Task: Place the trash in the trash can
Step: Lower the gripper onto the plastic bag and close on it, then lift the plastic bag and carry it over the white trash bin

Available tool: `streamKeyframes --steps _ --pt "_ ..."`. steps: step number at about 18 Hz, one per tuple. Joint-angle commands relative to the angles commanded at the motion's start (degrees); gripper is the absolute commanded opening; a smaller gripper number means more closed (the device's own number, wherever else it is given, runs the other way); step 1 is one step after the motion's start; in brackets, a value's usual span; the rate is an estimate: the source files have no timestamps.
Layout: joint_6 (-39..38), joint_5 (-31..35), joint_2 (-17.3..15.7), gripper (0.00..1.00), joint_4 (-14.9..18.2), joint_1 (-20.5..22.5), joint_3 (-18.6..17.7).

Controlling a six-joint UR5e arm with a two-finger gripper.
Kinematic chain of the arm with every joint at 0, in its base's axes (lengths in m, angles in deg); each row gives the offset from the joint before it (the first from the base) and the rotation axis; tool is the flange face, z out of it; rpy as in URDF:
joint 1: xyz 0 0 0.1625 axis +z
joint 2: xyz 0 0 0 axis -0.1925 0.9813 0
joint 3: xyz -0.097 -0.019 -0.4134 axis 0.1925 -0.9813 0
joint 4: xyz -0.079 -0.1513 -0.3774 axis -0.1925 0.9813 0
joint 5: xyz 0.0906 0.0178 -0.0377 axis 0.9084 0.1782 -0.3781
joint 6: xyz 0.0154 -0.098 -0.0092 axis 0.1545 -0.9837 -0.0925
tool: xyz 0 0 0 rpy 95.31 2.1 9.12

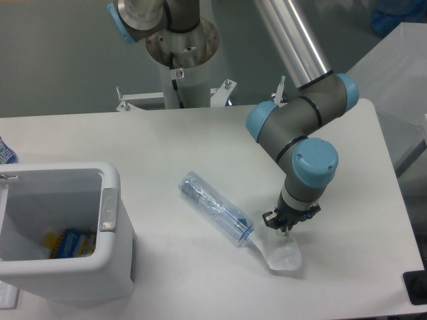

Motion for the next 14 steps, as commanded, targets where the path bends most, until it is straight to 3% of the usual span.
streamKeyframes --steps 3,6,11,14 --pt "0.00 -0.09 -0.70 0.13 0.00 0.52 0.96" --pt "-0.26 -0.79 -1.05 0.13 0.17 1.05 4.56" --pt "-3.77 -9.12 -4.74 0.14 0.18 3.16 8.61" --pt "-11.31 -17.55 -7.37 0.15 0.09 4.83 10.45"
